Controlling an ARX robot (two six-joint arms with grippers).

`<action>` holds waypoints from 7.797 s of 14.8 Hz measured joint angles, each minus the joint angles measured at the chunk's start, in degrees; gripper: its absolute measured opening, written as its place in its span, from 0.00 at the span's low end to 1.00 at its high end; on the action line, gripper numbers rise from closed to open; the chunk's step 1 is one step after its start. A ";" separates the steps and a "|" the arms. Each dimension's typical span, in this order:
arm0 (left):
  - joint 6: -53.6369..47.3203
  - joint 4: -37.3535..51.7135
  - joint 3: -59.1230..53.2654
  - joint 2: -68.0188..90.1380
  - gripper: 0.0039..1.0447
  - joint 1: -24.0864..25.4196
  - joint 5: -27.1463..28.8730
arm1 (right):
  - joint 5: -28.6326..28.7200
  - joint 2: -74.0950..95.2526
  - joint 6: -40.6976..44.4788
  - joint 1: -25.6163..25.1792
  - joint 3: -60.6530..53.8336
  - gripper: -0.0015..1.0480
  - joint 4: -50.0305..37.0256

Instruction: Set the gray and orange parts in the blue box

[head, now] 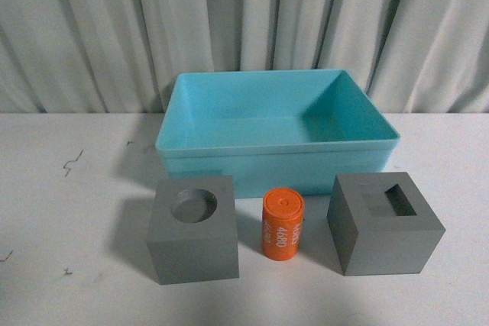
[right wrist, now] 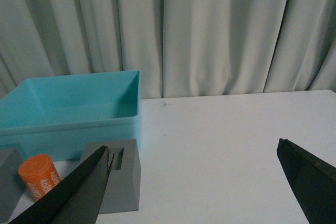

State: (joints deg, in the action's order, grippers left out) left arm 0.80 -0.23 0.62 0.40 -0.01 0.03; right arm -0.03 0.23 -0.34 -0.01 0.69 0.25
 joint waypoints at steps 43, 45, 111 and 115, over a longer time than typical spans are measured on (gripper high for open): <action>0.00 0.02 -0.02 0.00 0.94 0.00 0.00 | 1.75 115.19 -14.14 10.97 76.46 0.18 -14.38; -0.02 0.02 -0.02 0.00 0.94 0.00 0.00 | 1.01 116.83 -14.80 11.26 76.85 0.18 -13.51; -0.02 0.04 0.00 0.00 0.94 0.00 0.00 | 0.00 0.00 0.00 -0.26 -0.02 0.30 -0.02; 1.14 -3.69 0.98 0.81 0.94 -0.11 -0.28 | 0.02 0.00 0.00 -0.26 -0.02 0.62 -0.04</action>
State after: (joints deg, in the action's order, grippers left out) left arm 1.93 -3.92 1.61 1.21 -0.12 -0.25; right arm -0.01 0.23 -0.34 -0.27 0.67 0.21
